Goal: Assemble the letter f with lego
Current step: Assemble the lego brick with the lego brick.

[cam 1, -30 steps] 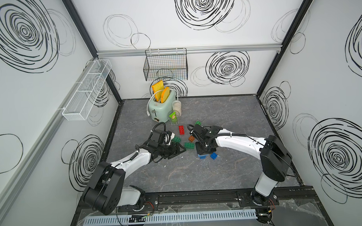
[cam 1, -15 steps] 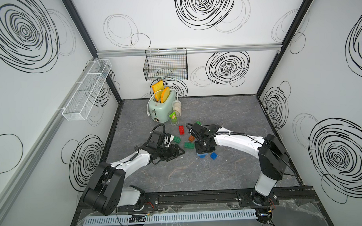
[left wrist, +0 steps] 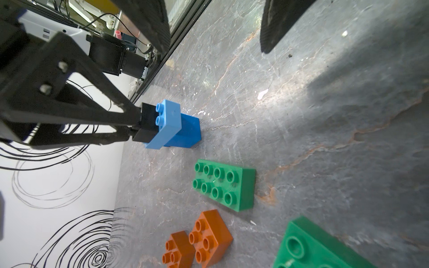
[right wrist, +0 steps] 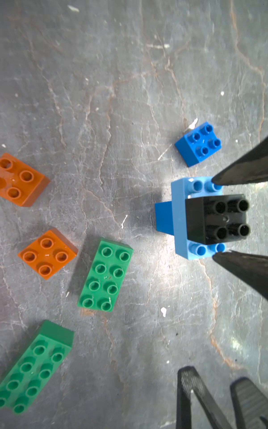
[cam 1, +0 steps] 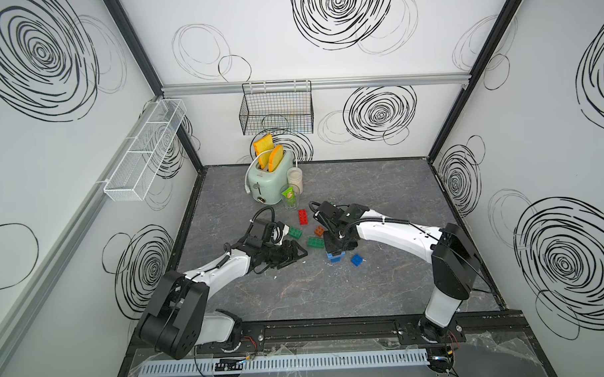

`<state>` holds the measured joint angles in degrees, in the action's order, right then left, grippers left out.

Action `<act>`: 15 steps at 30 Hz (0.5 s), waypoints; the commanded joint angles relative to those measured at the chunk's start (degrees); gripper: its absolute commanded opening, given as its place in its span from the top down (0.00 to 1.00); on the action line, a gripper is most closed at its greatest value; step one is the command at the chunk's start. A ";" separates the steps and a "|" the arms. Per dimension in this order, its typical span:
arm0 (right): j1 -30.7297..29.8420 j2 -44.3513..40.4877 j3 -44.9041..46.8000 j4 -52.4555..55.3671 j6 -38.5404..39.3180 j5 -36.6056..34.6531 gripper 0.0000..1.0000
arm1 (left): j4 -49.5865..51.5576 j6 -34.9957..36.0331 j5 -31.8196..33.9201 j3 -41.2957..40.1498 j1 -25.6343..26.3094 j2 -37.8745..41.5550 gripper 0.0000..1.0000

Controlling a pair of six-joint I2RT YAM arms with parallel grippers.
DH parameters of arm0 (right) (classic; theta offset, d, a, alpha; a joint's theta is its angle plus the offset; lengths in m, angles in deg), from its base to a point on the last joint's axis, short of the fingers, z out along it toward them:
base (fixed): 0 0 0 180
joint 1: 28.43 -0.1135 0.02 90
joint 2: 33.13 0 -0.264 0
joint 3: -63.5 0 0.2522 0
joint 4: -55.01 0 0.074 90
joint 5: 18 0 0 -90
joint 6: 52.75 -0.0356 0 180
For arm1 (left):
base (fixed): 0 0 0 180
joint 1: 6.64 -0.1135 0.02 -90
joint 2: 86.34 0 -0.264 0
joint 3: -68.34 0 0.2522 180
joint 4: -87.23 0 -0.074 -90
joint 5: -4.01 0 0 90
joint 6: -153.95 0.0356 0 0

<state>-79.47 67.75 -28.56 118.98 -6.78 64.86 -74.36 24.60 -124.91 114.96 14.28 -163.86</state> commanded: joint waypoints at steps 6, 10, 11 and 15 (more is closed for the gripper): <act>5.82 -12.48 4.65 3.25 -1.56 -0.44 0.28 | 3.71 4.33 3.11 0.20 -0.36 1.83 0.14; 9.91 -19.71 14.20 0.61 -1.41 2.33 0.19 | 6.57 5.95 5.36 0.14 -0.27 4.49 0.05; 10.70 -21.33 16.80 0.16 -1.41 2.75 0.19 | 6.98 6.04 5.41 -0.05 -0.27 5.02 0.04; 13.86 -25.30 26.46 -3.91 -3.11 8.35 0.19 | 7.24 5.53 5.26 -0.67 -0.10 5.78 0.04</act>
<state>-66.69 43.51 -6.66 117.24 -7.83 68.77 -68.28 28.86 -120.64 114.92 14.28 -158.83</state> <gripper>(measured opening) 0.810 0.962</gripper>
